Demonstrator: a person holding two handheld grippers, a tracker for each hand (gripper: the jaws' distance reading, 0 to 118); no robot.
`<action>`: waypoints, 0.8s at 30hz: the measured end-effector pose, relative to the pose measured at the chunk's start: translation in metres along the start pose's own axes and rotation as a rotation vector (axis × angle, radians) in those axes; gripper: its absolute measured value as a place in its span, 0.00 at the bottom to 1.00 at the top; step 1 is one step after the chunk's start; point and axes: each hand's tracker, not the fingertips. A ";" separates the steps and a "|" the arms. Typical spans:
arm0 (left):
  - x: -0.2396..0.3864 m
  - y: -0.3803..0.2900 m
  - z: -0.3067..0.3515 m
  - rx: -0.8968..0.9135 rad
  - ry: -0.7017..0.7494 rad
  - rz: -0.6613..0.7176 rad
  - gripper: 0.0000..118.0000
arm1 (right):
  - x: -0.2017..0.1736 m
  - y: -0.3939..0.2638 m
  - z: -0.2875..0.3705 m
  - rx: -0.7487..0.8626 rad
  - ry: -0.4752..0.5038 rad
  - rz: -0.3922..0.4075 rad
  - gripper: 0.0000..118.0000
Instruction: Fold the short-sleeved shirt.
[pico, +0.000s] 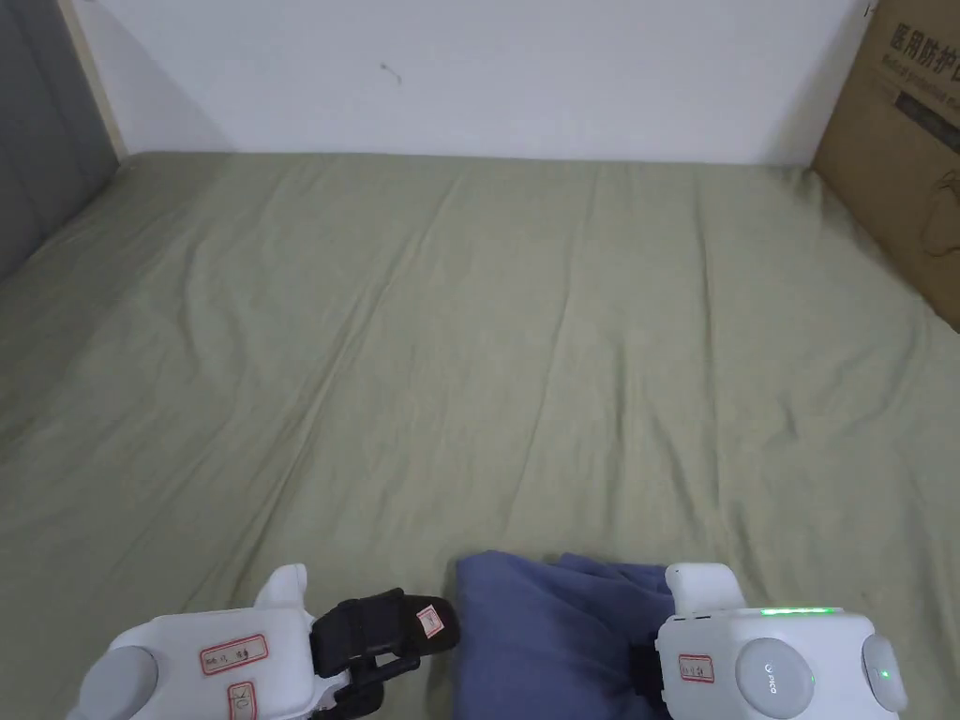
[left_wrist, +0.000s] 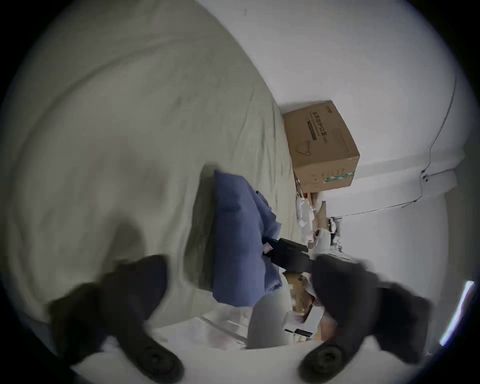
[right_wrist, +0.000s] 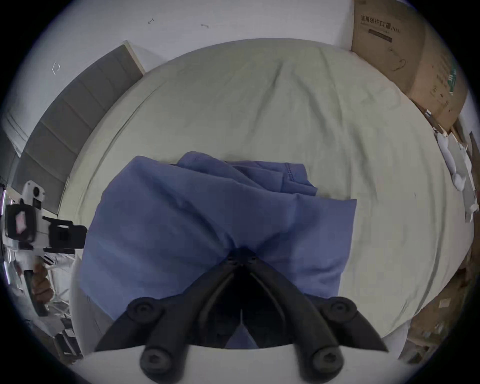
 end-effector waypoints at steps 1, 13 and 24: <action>-0.004 0.005 -0.006 0.039 -0.054 0.010 0.98 | 0.000 0.000 0.000 0.000 -0.001 -0.005 0.00; -0.014 0.022 -0.093 -0.226 -0.161 0.043 0.99 | 0.001 0.000 0.000 -0.003 0.005 -0.018 0.00; -0.015 0.031 -0.090 -0.242 0.001 0.023 0.20 | -0.013 0.009 0.015 -0.016 -0.027 0.005 0.00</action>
